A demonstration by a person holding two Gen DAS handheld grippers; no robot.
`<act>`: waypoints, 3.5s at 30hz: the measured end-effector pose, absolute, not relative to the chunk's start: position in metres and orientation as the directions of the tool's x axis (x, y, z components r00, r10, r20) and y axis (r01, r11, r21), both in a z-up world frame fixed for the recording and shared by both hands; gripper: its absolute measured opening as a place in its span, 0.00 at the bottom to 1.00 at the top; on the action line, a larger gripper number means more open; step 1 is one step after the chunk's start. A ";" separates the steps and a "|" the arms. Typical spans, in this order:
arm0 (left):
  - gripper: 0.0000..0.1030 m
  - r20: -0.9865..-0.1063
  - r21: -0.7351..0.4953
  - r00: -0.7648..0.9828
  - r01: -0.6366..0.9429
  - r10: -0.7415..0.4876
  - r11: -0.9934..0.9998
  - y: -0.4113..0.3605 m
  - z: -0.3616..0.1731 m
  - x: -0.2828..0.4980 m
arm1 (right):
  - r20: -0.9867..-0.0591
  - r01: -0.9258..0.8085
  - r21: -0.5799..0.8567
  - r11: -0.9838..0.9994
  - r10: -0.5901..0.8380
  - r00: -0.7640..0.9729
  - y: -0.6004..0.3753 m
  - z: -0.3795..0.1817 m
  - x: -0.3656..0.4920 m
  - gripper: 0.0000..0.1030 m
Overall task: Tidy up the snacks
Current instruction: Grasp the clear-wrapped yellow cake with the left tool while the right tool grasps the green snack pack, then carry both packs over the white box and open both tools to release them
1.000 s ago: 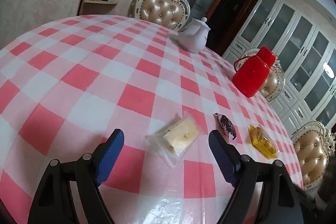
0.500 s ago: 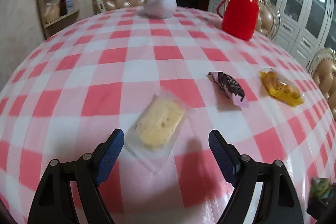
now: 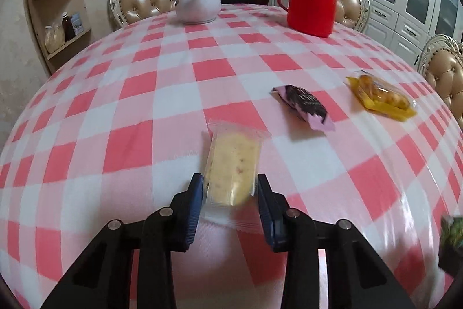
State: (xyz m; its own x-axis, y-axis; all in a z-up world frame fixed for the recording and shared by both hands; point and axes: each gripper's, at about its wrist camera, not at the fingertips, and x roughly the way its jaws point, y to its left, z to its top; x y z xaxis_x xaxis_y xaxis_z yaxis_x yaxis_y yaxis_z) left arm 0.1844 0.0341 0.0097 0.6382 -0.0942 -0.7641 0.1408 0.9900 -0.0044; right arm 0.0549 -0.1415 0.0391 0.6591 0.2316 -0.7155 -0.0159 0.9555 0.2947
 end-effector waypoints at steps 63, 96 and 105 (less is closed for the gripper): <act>0.36 -0.637 -0.103 0.762 -0.234 0.116 0.967 0.157 0.051 -0.125 | -0.627 -0.498 0.438 0.748 0.652 0.427 0.046 0.032 -0.019 0.39; 0.36 -0.691 0.064 0.567 -0.569 0.448 0.820 0.297 0.031 -0.293 | -0.628 -0.933 0.321 0.164 0.774 -0.080 0.230 0.034 -0.180 0.39; 0.71 -0.668 0.045 0.568 -0.615 0.481 0.787 0.305 0.042 -0.299 | -0.609 -0.916 0.355 0.186 0.790 -0.076 0.222 0.037 -0.171 0.60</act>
